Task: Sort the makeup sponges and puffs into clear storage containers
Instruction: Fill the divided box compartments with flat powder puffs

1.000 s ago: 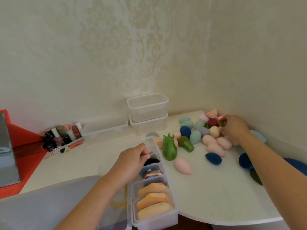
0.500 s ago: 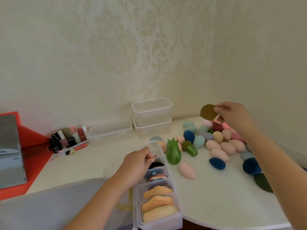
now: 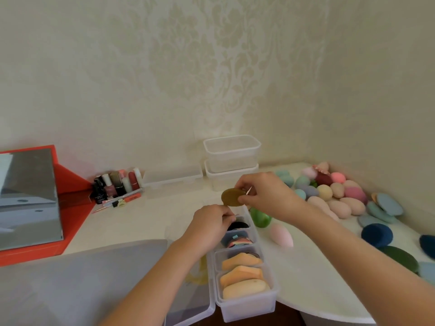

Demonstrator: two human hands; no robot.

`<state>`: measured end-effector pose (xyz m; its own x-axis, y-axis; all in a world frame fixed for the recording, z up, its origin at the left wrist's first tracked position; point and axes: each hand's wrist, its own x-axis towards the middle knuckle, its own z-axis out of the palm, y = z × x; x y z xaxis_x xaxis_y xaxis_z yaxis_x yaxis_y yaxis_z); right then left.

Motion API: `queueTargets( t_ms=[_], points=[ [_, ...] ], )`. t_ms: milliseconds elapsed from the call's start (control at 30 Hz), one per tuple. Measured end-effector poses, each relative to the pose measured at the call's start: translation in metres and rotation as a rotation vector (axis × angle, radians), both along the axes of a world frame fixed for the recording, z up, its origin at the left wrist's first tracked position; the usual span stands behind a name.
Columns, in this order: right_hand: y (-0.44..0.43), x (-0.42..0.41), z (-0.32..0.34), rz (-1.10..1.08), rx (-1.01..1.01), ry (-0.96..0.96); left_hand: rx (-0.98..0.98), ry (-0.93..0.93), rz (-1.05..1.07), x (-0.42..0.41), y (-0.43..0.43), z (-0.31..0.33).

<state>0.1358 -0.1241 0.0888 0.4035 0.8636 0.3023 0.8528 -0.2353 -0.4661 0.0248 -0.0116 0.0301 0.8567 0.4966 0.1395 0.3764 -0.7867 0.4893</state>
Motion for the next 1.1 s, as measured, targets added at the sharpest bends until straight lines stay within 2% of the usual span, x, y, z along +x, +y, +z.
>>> queueTargets(
  t_ms=[100, 400, 567, 633, 867, 967, 1100],
  points=[
    [0.012, 0.000, -0.005, -0.041, -0.061, -0.149, 0.002, -0.038, 0.007, -0.001, -0.001, 0.000],
    [0.036, 0.000, -0.012, 0.019, -0.393, -0.214, 0.044, -0.029, 0.020, 0.002, 0.000, -0.001],
    [0.044, -0.004, -0.016, 0.069, -0.480, -0.427, 0.073, -0.028, 0.004, 0.003, 0.000, -0.002],
    [0.045, -0.006, -0.012, 0.078, -0.542, -0.455, 0.090, -0.027, 0.009, 0.003, 0.000, -0.002],
    [0.055, -0.005, -0.006, 0.061, -0.780, -0.358, 0.120, -0.062, 0.005, 0.002, 0.000, -0.002],
    [0.054, -0.003, -0.008, 0.072, -0.720, -0.316, 0.139, -0.013, -0.008, 0.003, 0.000, 0.000],
    [0.032, 0.012, 0.003, 0.135, -0.469, -0.052, 0.153, 0.008, -0.012, 0.003, 0.001, 0.001]
  ],
)
